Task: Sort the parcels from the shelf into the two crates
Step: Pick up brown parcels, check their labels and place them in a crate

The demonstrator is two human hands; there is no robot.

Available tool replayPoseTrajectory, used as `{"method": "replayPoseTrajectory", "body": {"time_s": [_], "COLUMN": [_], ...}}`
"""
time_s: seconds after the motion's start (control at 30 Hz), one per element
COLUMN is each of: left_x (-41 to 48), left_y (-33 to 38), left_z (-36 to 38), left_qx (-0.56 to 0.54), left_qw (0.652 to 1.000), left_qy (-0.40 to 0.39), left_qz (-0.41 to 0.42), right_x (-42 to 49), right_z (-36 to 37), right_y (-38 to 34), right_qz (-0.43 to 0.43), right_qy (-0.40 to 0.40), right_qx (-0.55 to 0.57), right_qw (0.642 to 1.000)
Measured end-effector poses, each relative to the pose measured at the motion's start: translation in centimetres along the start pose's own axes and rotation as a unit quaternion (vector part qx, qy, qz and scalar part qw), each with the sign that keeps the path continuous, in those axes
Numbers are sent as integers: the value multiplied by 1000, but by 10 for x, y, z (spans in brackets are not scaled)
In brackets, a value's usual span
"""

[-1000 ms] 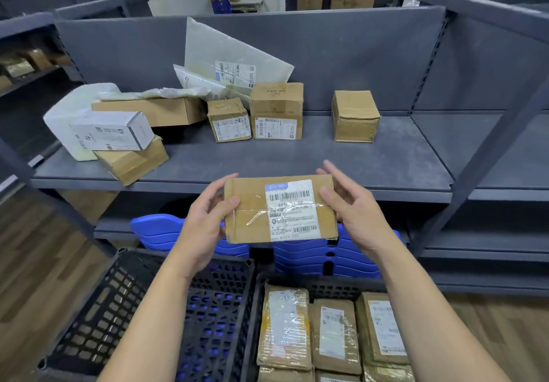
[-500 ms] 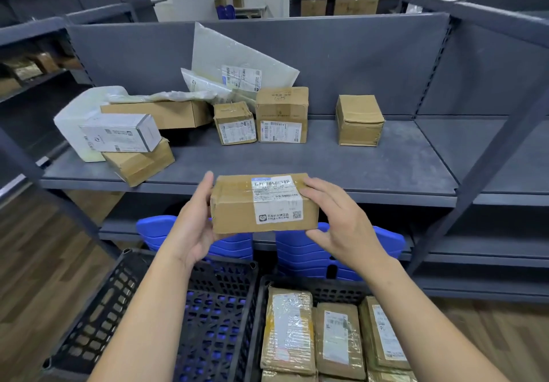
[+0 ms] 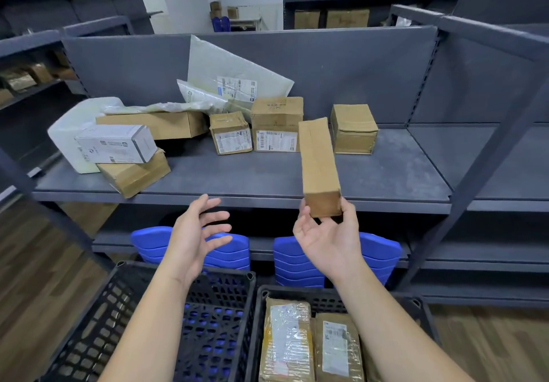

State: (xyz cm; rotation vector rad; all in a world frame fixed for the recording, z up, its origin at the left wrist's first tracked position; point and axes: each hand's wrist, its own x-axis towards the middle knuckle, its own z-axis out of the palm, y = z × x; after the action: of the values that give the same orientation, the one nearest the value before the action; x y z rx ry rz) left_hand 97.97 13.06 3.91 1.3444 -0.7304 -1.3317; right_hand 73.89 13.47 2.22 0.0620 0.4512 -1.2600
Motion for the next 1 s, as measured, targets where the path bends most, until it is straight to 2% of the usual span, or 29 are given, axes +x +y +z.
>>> {"method": "replayPoseTrajectory", "body": {"time_s": [0.23,0.33,0.4,0.47,0.57,0.6,0.73,0.87,0.93,1.0], "left_x": [-1,2,8,13,17,18,20,20,20,21], "left_y": [12,24,34,40,45,45,47,46,43,40], "left_z": [20,27,26,21,16,17,26,34,38,39], "left_qx": [46,96,153,252,426,433,366,347,322,304], "left_qw": [997,989,971,925,809,799,831,832,843,862], "left_qy": [-46,-75,-105,-163,-255,-276,-295,-323,-325,-292], "left_qz": [48,90,149,233,315,312,298,288,282,280], "right_x": [4,2,2,0,-3,-4,-9,-11,-10,-8], "right_z": [-7,-10,-14,-20,-29,-32,-40,-44,-46,-48], "right_y": [2,-3,-7,-13,-24,-28,-40,-43,-44,-45], "right_qz": [22,24,30,52,107,122,149,150,135,106], "right_qy": [3,21,41,52,43,40,52,76,91,117], "right_qx": [-36,-124,-202,-284,-366,-377,-383,-376,-356,-307], "right_qw": [999,992,978,956,924,917,910,911,920,938]}}
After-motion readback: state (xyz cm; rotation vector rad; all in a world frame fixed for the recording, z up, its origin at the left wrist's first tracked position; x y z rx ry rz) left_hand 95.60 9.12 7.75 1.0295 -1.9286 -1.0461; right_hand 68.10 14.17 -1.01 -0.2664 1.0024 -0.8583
